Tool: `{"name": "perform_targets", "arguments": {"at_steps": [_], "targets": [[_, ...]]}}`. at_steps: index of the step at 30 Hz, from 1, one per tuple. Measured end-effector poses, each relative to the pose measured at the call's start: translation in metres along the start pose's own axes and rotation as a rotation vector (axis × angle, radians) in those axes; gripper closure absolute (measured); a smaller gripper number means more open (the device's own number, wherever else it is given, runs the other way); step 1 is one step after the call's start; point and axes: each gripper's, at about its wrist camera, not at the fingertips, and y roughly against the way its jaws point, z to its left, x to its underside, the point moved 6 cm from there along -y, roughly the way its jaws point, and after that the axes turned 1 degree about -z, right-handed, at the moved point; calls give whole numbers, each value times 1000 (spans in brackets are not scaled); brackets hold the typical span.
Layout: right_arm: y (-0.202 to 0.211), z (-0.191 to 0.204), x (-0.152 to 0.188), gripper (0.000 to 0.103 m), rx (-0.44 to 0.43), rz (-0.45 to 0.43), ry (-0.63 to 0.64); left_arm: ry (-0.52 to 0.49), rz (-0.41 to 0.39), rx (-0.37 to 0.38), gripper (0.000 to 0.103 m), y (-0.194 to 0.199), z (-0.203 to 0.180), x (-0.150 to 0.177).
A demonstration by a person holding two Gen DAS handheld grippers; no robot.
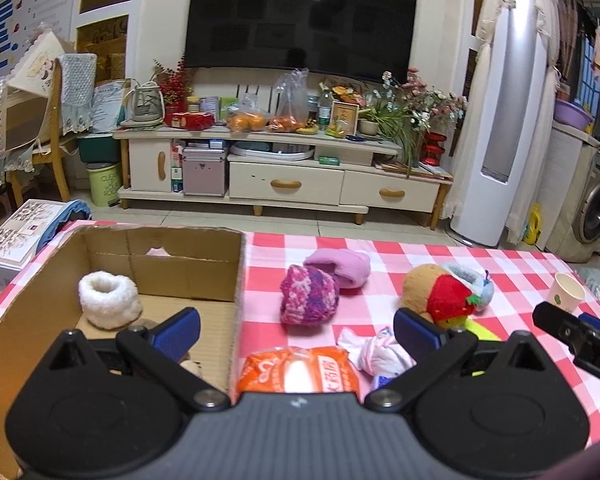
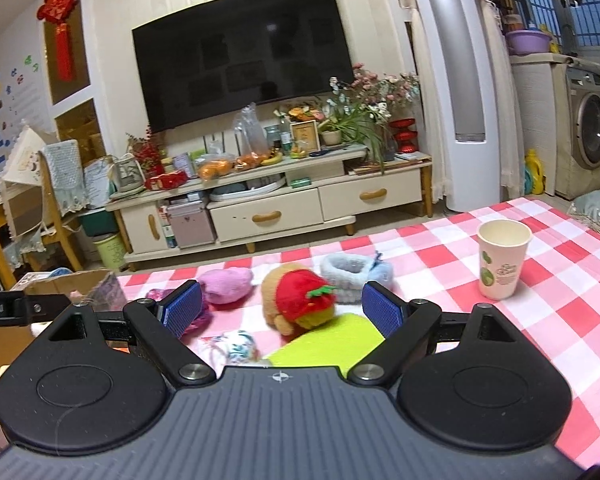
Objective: Organize soft objects
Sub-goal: 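Move both open tools back over the table toward the plush toys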
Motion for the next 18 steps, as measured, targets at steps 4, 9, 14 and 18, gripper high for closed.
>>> {"name": "perform_targets", "arguments": {"at_steps": [4, 9, 14, 18], "targets": [[0, -5, 3, 0, 27, 4, -19, -30, 6, 15, 1, -1, -12, 4], [-4, -10, 9, 0, 60, 19, -35, -63, 11, 43, 1, -3, -28, 8], [-12, -16, 16, 0, 93, 45, -48, -81, 29, 71, 1, -7, -43, 14], [-22, -18, 19, 0, 89, 62, -62, -98, 50, 93, 1, -11, -55, 19]]}}
